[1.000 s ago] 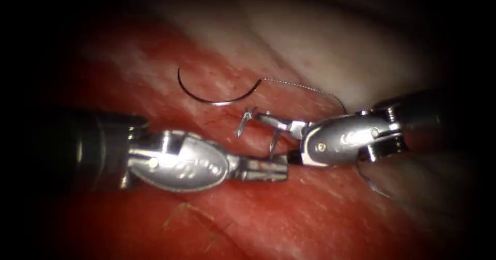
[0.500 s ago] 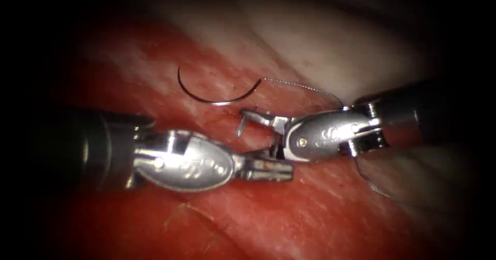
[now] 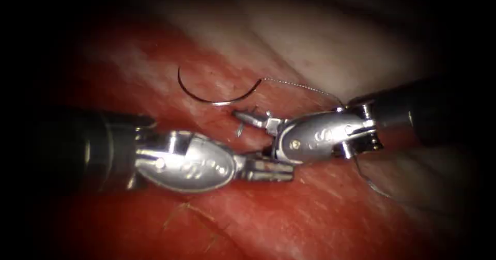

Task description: Wound Closure

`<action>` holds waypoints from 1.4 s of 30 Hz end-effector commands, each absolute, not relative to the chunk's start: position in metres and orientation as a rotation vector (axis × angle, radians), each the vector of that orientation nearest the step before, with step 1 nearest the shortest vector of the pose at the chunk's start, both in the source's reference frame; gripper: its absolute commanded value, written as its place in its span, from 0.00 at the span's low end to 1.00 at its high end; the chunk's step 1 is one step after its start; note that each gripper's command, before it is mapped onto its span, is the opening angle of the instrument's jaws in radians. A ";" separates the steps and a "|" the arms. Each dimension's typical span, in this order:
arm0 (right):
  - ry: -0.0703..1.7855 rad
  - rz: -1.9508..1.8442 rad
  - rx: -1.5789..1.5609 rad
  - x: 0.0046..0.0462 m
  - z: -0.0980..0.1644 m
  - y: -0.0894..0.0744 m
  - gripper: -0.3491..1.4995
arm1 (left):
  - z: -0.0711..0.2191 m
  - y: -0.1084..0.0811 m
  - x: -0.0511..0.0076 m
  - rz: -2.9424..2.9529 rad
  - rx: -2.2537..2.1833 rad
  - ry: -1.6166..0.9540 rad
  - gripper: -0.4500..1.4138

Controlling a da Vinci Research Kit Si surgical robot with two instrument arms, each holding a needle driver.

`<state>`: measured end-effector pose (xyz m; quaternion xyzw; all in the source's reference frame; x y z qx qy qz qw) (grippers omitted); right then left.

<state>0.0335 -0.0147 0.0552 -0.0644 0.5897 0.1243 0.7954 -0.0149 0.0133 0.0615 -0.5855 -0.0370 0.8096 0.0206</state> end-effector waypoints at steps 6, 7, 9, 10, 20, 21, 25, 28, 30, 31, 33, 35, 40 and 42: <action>1.253 0.249 -0.117 0.0339 0.056 -0.015 0.70 | 0.062 0.013 -0.0153 2.511 -1.812 -0.114 0.00; 1.258 0.226 -0.086 0.0337 0.056 -0.016 0.34 | 0.062 0.013 -0.0153 2.511 -1.812 -0.114 0.00; 1.267 0.202 -0.050 0.0336 0.055 -0.016 0.00 | 0.062 0.013 -0.0153 2.511 -1.812 -0.114 0.00; 1.279 0.192 -0.037 0.0336 0.055 -0.016 0.00 | 0.062 0.013 -0.0153 2.511 -1.812 -0.114 0.00; 1.270 0.173 -0.022 0.0330 0.055 -0.016 0.00 | 0.062 0.013 -0.0148 2.511 -1.818 -0.118 0.00; 1.271 0.171 -0.021 0.0329 0.055 -0.016 0.00 | 0.062 0.013 -0.0145 2.511 -1.820 -0.121 0.00; 1.280 0.251 -0.036 0.0316 0.054 -0.016 0.94 | 0.061 0.013 -0.0122 2.514 -1.810 -0.125 0.00; 1.265 0.295 -0.053 0.0284 0.053 -0.016 0.98 | 0.060 0.014 -0.0083 2.531 -1.758 -0.106 0.00; 1.261 0.308 -0.063 0.0268 0.053 -0.016 0.98 | 0.060 0.015 -0.0065 2.536 -1.735 -0.095 0.00; 1.257 0.321 -0.075 0.0259 0.053 -0.016 0.98 | 0.060 0.015 -0.0054 2.541 -1.719 -0.090 0.00; 1.249 0.332 -0.083 0.0247 0.053 -0.016 0.98 | 0.061 0.015 -0.0038 2.548 -1.692 -0.081 0.00; 1.241 0.337 -0.084 0.0237 0.052 -0.016 0.98 | 0.062 0.016 -0.0019 2.555 -1.671 -0.076 0.00; 1.233 0.339 -0.087 0.0228 0.052 -0.016 0.98 | 0.065 0.016 0.0039 2.562 -1.583 -0.062 0.00; 1.233 0.339 -0.088 0.0228 0.052 -0.016 0.98 | 0.066 0.015 0.0054 2.539 -1.547 -0.081 0.00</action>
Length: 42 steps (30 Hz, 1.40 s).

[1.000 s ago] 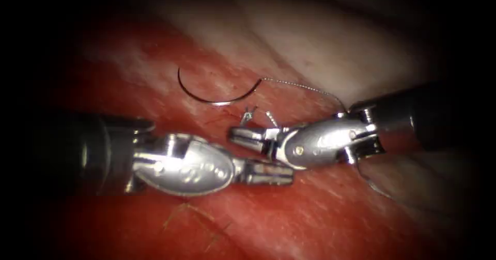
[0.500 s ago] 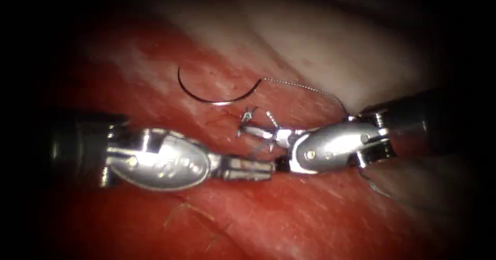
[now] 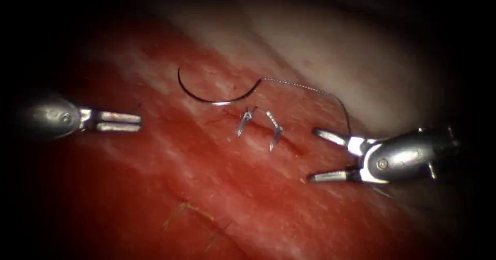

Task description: Wound Closure

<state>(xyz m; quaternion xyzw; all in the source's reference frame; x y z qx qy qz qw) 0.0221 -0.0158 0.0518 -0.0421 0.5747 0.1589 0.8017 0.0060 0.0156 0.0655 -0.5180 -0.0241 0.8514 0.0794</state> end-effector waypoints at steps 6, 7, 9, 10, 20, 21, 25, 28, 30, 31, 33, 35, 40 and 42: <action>1.231 0.349 -0.085 0.0231 0.052 -0.016 0.98 | 0.069 0.013 0.0091 2.409 -1.410 -0.160 0.04; 1.232 0.349 -0.085 0.0231 0.052 -0.016 0.98 | 0.070 0.012 0.0096 2.364 -1.382 -0.190 0.29; 1.234 0.349 -0.087 0.0230 0.052 -0.016 0.98 | 0.071 0.012 0.0102 2.311 -1.349 -0.223 0.49; 1.234 0.349 -0.086 0.0230 0.052 -0.016 0.98 | 0.071 0.012 0.0104 2.295 -1.343 -0.229 0.57; 1.238 0.355 -0.076 0.0222 0.052 -0.016 0.98 | 0.071 0.010 0.0161 2.299 -1.072 -0.321 0.87; 1.238 0.355 -0.075 0.0222 0.052 -0.016 0.98 | 0.070 0.010 0.0169 2.298 -1.065 -0.324 0.87; 1.233 0.355 -0.069 0.0219 0.052 -0.016 0.98 | 0.067 0.011 0.0188 2.273 -1.052 -0.334 0.85; 1.222 0.358 -0.051 0.0215 0.052 -0.015 0.98 | 0.065 0.011 0.0184 2.321 -1.111 -0.295 0.74; 1.199 0.348 -0.026 0.0213 0.051 -0.015 0.98 | 0.064 0.012 0.0170 2.316 -1.154 -0.299 0.71; 1.192 0.347 -0.018 0.0212 0.051 -0.015 0.98 | 0.063 0.012 0.0161 2.310 -1.173 -0.299 0.71; 1.191 0.353 -0.011 0.0211 0.050 -0.014 0.98 | 0.063 0.013 0.0136 2.301 -1.228 -0.276 0.69; 1.189 0.355 -0.003 0.0210 0.050 -0.014 0.98 | 0.062 0.014 0.0110 2.277 -1.275 -0.263 0.69; 1.191 0.371 0.008 0.0206 0.048 -0.012 0.93 | 0.063 0.016 0.0034 2.223 -1.416 -0.218 0.68; 1.187 0.374 0.012 0.0205 0.048 -0.012 0.92 | 0.063 0.016 0.0010 2.217 -1.452 -0.215 0.68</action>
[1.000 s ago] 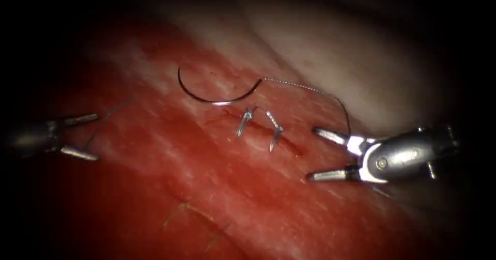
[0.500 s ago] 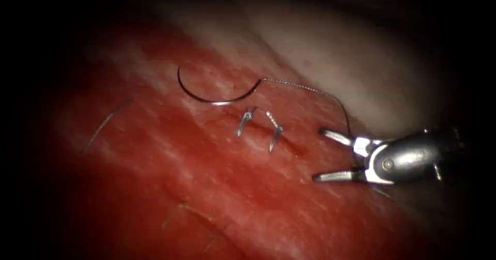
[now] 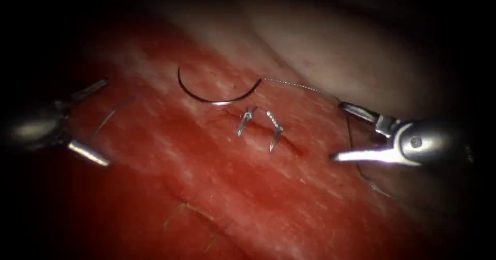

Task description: Wound Closure

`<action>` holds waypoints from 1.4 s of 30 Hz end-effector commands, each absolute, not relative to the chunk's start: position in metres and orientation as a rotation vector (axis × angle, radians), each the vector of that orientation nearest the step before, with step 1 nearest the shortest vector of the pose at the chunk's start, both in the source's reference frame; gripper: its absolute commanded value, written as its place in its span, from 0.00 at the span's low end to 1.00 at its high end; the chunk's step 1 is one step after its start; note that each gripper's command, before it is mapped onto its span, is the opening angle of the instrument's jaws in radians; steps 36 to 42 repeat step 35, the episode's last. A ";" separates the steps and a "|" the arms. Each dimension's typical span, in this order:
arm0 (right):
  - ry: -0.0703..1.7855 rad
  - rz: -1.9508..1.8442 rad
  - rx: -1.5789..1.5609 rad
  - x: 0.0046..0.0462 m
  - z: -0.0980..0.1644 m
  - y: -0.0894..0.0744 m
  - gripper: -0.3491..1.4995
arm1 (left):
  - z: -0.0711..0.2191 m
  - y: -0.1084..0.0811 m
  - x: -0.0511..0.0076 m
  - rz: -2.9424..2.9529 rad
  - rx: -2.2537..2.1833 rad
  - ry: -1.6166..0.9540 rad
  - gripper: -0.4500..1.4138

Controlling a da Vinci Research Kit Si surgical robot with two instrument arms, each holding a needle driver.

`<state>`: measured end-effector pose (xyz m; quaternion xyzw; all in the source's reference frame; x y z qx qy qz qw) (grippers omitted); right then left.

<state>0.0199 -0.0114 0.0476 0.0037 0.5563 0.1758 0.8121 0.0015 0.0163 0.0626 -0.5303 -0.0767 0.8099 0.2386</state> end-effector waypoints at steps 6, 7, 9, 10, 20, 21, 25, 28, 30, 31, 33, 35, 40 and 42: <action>1.135 0.359 0.058 0.0204 0.049 -0.011 0.92 | 0.066 0.016 -0.0040 2.218 -1.554 -0.246 0.51; 1.133 0.356 0.059 0.0204 0.049 -0.011 0.93 | 0.066 0.016 -0.0040 2.219 -1.562 -0.248 0.51; 1.126 0.348 0.064 0.0204 0.049 -0.011 0.94 | 0.067 0.016 -0.0037 2.220 -1.576 -0.251 0.51; 1.122 0.344 0.066 0.0204 0.049 -0.012 0.94 | 0.067 0.017 -0.0034 2.220 -1.582 -0.256 0.51; 1.112 0.336 0.067 0.0202 0.050 -0.012 0.93 | 0.067 0.018 -0.0025 2.219 -1.587 -0.266 0.50; 1.112 0.335 0.067 0.0202 0.050 -0.012 0.93 | 0.067 0.018 -0.0027 2.219 -1.587 -0.266 0.51; 1.110 0.334 0.069 0.0202 0.050 -0.012 0.93 | 0.067 0.017 -0.0029 2.219 -1.589 -0.267 0.52; 1.111 0.337 0.068 0.0203 0.050 -0.012 0.93 | 0.067 0.017 -0.0030 2.219 -1.590 -0.266 0.52; 1.112 0.337 0.068 0.0203 0.050 -0.012 0.93 | 0.067 0.017 -0.0031 2.220 -1.591 -0.265 0.52; 1.114 0.339 0.066 0.0203 0.050 -0.012 0.93 | 0.067 0.017 -0.0031 2.220 -1.591 -0.265 0.52; 1.114 0.344 0.069 0.0203 0.050 -0.012 0.93 | 0.067 0.017 -0.0031 2.220 -1.592 -0.265 0.52; 1.115 0.343 0.070 0.0203 0.050 -0.012 0.93 | 0.067 0.017 -0.0032 2.220 -1.593 -0.264 0.52; 1.115 0.343 0.070 0.0203 0.050 -0.012 0.93 | 0.067 0.017 -0.0032 2.220 -1.593 -0.264 0.52; 1.115 0.343 0.070 0.0203 0.050 -0.012 0.93 | 0.067 0.017 -0.0032 2.220 -1.593 -0.264 0.52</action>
